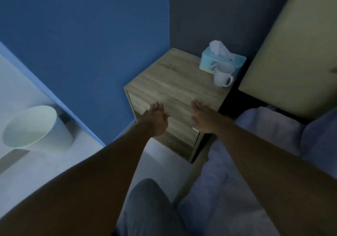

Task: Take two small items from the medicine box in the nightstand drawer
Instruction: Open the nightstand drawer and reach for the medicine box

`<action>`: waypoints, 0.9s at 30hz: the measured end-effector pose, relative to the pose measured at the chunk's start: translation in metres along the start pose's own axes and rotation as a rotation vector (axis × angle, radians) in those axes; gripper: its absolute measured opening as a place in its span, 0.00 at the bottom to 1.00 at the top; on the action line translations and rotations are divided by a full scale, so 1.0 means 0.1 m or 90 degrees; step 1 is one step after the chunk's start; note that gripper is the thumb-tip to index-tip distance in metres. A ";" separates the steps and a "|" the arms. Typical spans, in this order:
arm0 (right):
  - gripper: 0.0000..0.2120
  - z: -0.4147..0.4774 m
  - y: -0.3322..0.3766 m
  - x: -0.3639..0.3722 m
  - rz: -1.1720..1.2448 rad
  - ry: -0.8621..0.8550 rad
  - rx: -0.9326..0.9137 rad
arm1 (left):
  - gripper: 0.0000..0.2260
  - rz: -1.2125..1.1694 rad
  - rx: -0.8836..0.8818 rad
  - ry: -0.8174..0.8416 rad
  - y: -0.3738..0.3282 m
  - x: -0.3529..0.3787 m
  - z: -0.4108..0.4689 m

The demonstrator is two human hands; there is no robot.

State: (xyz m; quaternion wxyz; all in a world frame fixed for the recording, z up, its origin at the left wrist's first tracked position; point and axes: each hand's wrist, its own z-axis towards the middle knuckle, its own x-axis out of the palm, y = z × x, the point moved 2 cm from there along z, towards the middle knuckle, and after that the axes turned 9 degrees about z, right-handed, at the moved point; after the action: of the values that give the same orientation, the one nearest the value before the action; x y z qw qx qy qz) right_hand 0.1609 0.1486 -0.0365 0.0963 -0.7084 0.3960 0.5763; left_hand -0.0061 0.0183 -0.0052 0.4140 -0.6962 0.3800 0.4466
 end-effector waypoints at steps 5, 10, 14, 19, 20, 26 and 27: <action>0.30 0.20 -0.20 0.37 0.042 0.008 0.012 | 0.27 -0.074 -0.036 0.054 0.19 0.41 0.25; 0.29 0.33 -0.36 0.65 0.081 -0.051 0.007 | 0.28 -0.225 -0.130 0.079 0.29 0.74 0.54; 0.28 0.33 -0.39 0.80 0.019 -0.147 -0.028 | 0.28 -0.289 -0.186 0.059 0.33 0.94 0.72; 0.30 0.31 -0.33 0.86 0.009 -0.232 -0.025 | 0.29 -0.398 -0.228 -0.037 0.34 1.15 0.93; 0.30 0.30 -0.32 0.86 0.005 -0.239 -0.028 | 0.29 -0.422 -0.233 -0.058 0.33 1.18 0.96; 0.29 0.32 -0.32 0.83 0.014 -0.248 -0.022 | 0.32 -0.536 -0.272 -0.106 0.29 1.35 1.09; 0.29 0.31 -0.32 0.83 0.014 -0.249 -0.021 | 0.32 -0.556 -0.276 -0.106 0.28 1.36 1.11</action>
State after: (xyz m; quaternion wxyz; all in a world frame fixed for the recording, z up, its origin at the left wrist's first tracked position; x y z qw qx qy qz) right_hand 0.1612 0.1515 -0.1305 0.1534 -0.5800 0.3685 0.7101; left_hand -0.0227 0.0876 -0.1678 0.4370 -0.8227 -0.0834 0.3539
